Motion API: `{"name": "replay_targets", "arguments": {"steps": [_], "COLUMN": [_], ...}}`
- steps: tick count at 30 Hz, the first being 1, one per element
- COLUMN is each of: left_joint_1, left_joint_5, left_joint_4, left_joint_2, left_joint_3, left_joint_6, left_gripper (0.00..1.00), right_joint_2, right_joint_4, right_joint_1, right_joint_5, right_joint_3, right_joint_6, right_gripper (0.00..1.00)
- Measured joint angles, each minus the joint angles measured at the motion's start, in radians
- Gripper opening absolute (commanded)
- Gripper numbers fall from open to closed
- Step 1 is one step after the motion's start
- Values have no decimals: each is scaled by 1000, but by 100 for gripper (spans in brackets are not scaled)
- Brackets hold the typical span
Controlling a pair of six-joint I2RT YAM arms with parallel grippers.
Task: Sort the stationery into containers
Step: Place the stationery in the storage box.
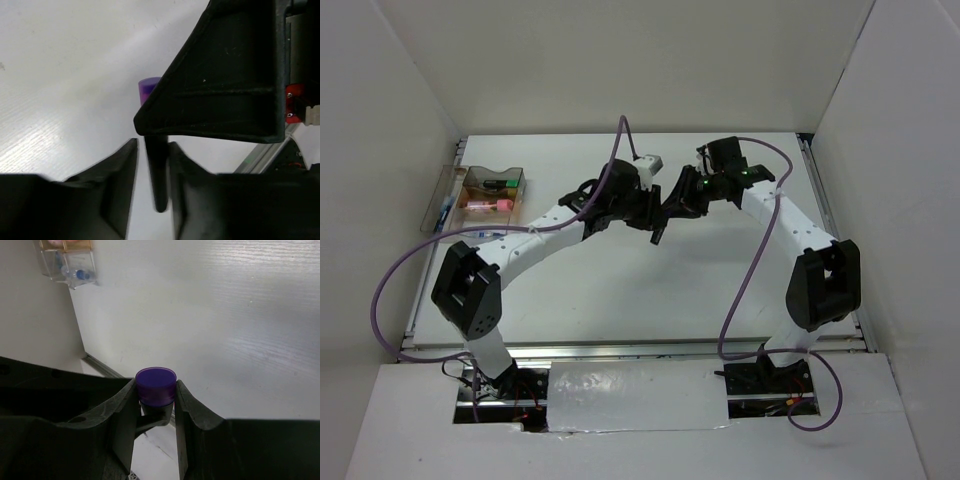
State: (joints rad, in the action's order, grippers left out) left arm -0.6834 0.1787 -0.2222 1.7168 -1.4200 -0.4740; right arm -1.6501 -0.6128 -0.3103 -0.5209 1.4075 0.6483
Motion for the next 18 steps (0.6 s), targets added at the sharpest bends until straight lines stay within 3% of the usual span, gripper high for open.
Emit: {"name": "replay_targets", "arguments": {"steps": [6,9,10,12,16,18], "left_joint_1": [22,41,48,72,203,299], "left_joint_5": [51,85,97,99,111,131], "left_joint_4": [4,14,23,16,-54,-87], "left_joint_2": [1,-1,-6,-27,-94,-144], "left_joint_3": [1,5,13,41,99,126], "left_joint_6": [0,3,8,42,214,377], "left_gripper": [0,0,0,0,0,0], "right_joint_2": [0,0,0,3,23,40], "right_joint_4": [12,26,31,36,53,58], "right_joint_1": [1,8,16,31,121,185], "right_joint_5": [-16,-37,-51,-87,-156,-179], "right_joint_3": [0,0,0,0,0,-1], "right_joint_6": [2,1,1,-3,-25,-40], "right_gripper": [2,48,77,96,99,99]}}
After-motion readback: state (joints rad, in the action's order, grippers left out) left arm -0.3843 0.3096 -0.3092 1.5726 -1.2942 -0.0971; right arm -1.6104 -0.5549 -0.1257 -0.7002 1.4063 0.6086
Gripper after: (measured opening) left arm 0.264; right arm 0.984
